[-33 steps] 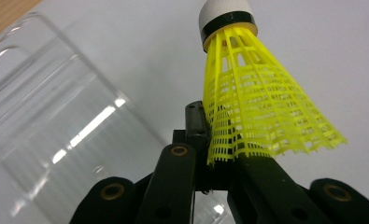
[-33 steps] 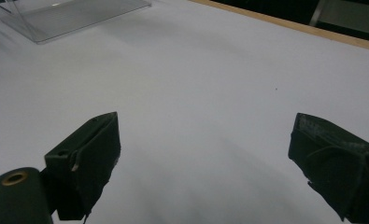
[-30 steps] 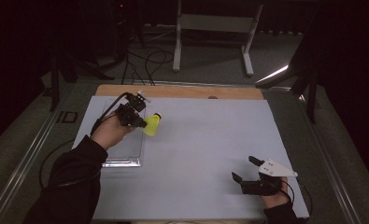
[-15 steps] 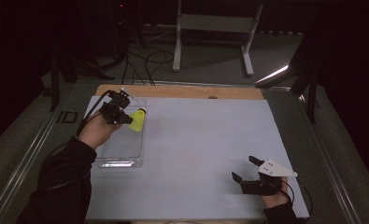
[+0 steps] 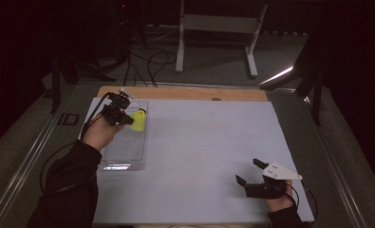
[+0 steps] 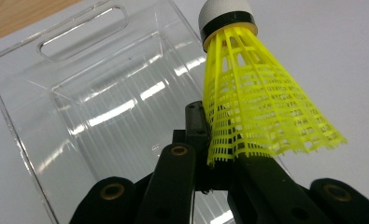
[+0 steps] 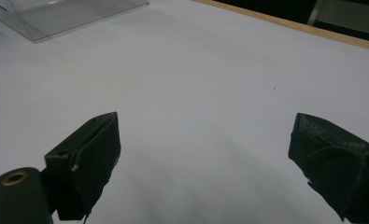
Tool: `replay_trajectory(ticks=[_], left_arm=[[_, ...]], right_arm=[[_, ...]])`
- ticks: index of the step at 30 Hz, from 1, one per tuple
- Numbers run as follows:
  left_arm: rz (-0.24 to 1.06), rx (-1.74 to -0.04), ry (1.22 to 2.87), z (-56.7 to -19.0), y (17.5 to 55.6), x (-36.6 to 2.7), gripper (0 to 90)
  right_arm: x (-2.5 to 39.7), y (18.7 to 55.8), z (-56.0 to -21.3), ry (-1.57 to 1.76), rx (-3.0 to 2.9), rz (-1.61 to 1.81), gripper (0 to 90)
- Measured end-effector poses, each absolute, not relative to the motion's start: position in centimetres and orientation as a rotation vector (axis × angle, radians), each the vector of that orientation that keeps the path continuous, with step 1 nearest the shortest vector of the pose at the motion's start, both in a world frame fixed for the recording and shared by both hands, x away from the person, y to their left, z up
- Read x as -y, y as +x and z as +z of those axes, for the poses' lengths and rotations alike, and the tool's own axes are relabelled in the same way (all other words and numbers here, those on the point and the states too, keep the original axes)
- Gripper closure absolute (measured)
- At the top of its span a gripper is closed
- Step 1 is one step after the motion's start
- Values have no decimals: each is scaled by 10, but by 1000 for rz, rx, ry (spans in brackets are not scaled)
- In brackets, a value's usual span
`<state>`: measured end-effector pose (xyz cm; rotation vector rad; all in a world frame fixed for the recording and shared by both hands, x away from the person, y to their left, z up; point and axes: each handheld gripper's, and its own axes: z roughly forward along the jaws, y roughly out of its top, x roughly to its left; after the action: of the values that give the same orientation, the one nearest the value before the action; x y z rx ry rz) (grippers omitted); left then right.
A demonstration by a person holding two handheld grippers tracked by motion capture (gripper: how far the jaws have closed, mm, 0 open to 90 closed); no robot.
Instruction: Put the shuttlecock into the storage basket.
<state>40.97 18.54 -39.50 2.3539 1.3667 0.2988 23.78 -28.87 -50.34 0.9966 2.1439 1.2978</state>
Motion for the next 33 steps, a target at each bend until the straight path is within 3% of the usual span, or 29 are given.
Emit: replay_trajectory(ticks=[33], left_arm=[[265, -1461, 2381, -442, 421, -186, 899]], right_arm=[[289, 238, -503, 995, -2147, 1291, 94]])
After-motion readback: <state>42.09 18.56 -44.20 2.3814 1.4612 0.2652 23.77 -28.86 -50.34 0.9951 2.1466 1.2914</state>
